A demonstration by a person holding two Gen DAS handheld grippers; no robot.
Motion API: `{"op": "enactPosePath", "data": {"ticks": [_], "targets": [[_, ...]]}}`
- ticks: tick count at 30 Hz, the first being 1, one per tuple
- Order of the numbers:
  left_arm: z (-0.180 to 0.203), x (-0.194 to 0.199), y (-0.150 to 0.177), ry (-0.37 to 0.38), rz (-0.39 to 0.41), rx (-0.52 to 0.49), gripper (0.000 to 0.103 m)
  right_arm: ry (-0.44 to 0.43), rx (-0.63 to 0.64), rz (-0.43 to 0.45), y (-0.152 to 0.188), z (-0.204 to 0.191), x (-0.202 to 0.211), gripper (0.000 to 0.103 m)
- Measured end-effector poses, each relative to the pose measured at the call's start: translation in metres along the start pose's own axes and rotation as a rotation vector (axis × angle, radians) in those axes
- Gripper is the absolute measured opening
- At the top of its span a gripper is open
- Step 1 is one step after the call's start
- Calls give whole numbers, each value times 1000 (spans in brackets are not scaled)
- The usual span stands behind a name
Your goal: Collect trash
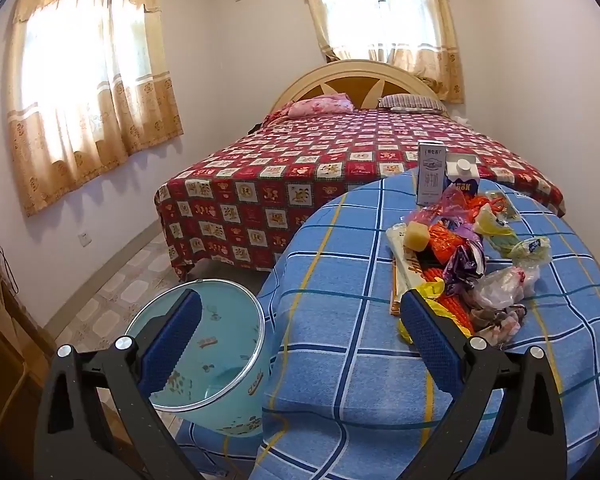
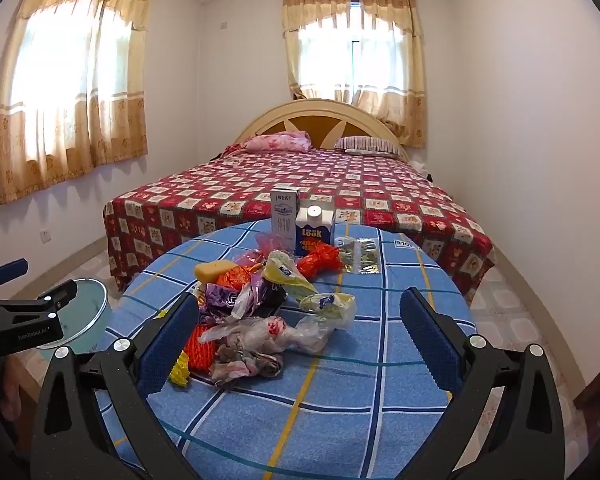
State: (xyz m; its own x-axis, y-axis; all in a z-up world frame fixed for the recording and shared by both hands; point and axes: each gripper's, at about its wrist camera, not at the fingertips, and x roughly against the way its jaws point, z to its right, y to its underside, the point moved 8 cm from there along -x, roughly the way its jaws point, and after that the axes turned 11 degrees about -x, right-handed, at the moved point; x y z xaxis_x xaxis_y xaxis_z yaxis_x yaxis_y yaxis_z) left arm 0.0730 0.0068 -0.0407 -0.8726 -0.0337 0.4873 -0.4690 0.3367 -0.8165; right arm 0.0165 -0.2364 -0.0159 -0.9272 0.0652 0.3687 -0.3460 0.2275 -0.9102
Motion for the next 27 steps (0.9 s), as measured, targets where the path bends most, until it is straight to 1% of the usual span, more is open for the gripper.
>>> {"op": "enactPosePath", "data": {"ticks": [7,8,27], "targets": [[-1,0,0,-2,4,2,97,-2,0,-1,-1,0,1,99],[-2,0,-1,-1,3,3,97,-2,1,0,5,-3,-3,99],[-4,2,-3,-5,10,9,97,-2,2,-7,9,-4,-6,99]]}}
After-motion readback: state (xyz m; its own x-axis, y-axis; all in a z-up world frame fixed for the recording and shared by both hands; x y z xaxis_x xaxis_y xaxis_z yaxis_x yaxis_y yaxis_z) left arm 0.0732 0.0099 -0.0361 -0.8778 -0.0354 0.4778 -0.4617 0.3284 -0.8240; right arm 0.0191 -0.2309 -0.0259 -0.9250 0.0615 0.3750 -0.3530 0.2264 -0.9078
